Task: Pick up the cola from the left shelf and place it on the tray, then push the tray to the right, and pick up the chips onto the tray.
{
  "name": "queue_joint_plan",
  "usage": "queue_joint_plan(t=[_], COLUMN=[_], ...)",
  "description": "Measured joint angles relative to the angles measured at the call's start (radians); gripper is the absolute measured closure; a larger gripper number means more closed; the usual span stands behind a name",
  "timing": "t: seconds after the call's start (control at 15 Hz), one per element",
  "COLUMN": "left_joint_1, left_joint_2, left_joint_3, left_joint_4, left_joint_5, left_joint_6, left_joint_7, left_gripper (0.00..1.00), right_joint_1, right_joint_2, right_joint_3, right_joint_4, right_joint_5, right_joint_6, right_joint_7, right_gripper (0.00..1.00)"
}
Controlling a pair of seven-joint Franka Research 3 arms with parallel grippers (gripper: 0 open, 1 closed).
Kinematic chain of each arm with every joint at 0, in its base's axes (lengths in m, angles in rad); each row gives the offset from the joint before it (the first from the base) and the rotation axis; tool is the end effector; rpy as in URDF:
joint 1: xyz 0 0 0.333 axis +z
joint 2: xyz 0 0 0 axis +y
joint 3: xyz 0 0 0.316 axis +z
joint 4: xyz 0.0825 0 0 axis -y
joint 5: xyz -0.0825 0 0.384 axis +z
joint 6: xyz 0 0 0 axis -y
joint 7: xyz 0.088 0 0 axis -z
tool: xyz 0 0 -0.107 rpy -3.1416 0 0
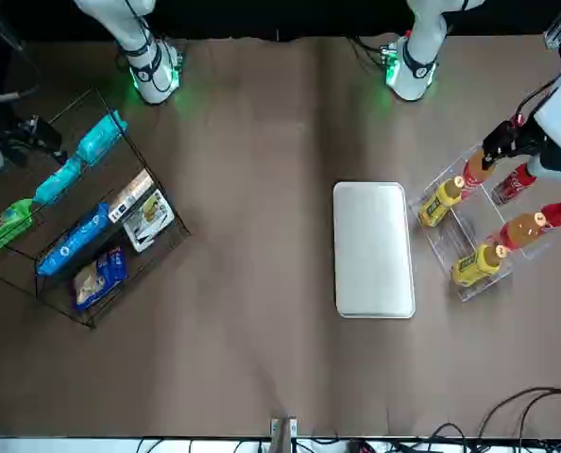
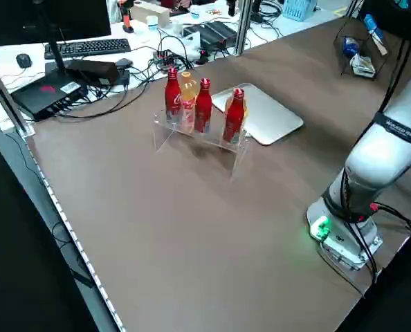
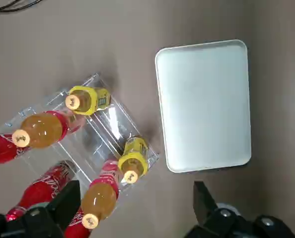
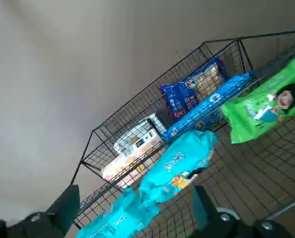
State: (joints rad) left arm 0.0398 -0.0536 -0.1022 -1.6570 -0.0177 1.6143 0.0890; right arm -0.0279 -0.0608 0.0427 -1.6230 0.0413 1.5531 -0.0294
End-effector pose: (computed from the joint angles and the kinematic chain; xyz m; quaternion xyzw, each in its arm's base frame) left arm 0.5399 -0.0370 0.6167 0.9971 -0.0752 0.0054 0.0060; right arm 0.5333 0.0131 0.6315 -0.9996 -0.0223 0.0044 0.0194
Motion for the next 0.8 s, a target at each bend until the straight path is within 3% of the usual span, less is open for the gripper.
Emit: queue_joint_plan(t=[0.6, 0.8], left_joint_1=[0.017, 0.026], left_joint_2=[0.019, 0.02], left_joint_3=[0.023, 0.11], left_joint_4=[-0.015, -0.032], left_joint_5=[0.006, 0.011], left_joint_6=[-0.094, -0.103], left_joint_7=[0.004, 0.114], left_gripper=[0.0, 0.0], right_joint_1=[0.023, 0.043], right_joint_2=[0.0, 0.0], right_joint_3=[0.002, 0.004], right_joint_4=[-0.01, -0.011], right_joint_5=[-0.012, -0.027], right_joint_6=[-0.005, -0.003], right_joint_7=[-0.002, -0.002], right_gripper=[0.0, 0.0])
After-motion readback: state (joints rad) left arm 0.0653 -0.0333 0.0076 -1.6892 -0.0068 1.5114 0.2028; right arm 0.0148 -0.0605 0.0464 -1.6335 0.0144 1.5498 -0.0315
